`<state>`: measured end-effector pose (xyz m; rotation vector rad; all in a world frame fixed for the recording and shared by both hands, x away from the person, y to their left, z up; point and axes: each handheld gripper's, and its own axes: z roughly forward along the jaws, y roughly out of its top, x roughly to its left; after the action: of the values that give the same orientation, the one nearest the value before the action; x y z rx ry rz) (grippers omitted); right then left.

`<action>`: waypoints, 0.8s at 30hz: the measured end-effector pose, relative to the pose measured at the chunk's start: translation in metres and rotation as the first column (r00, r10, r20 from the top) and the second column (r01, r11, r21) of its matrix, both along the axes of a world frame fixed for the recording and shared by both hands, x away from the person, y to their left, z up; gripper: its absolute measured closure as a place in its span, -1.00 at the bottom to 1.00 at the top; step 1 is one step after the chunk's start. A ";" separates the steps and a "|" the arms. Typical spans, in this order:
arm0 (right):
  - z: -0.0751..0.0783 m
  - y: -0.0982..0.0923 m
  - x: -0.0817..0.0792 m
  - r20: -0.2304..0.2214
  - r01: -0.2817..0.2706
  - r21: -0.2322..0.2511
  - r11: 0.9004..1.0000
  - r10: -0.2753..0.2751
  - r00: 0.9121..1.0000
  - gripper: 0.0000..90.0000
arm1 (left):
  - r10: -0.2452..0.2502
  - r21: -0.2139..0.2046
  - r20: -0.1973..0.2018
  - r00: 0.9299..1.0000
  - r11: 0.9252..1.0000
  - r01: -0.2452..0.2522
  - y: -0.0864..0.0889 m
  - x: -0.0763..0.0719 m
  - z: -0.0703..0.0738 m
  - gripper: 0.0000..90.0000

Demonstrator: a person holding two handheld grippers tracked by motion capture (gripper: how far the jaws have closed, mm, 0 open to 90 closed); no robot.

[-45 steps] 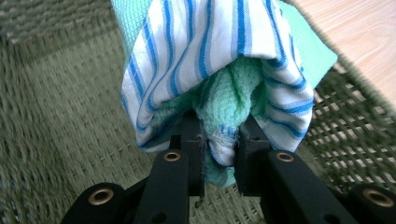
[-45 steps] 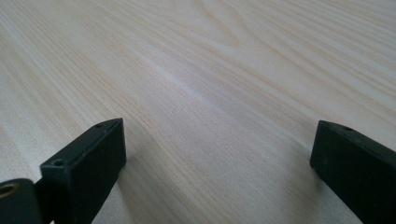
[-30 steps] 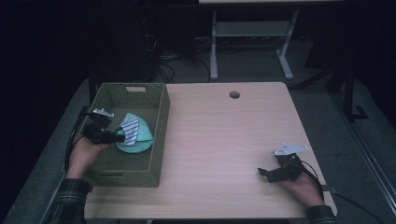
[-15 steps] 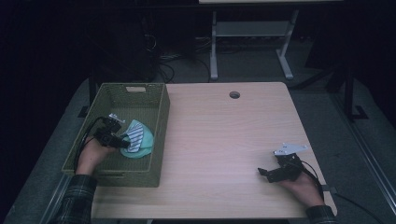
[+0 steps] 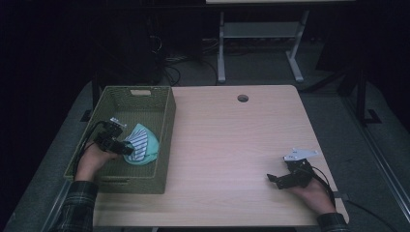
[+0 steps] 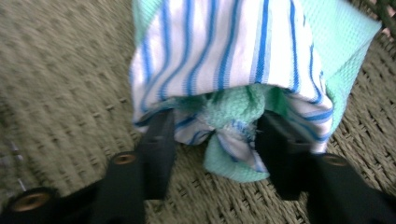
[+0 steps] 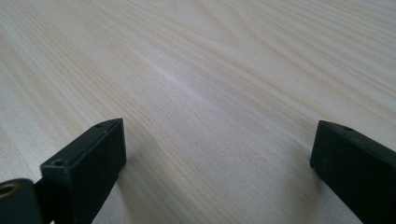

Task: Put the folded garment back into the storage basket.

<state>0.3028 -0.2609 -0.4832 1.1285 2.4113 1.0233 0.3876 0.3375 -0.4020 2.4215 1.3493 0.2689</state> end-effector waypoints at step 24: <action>0.000 0.000 0.000 0.000 0.000 0.000 1.000 0.000 1.000 -0.93 | -0.043 -0.239 0.226 0.973 0.966 0.098 -0.029 -0.026 0.071 -0.65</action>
<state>0.3029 -0.2609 -0.4832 1.1287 2.4111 1.0228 0.3611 0.3081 -0.3315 2.1561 1.1242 0.3172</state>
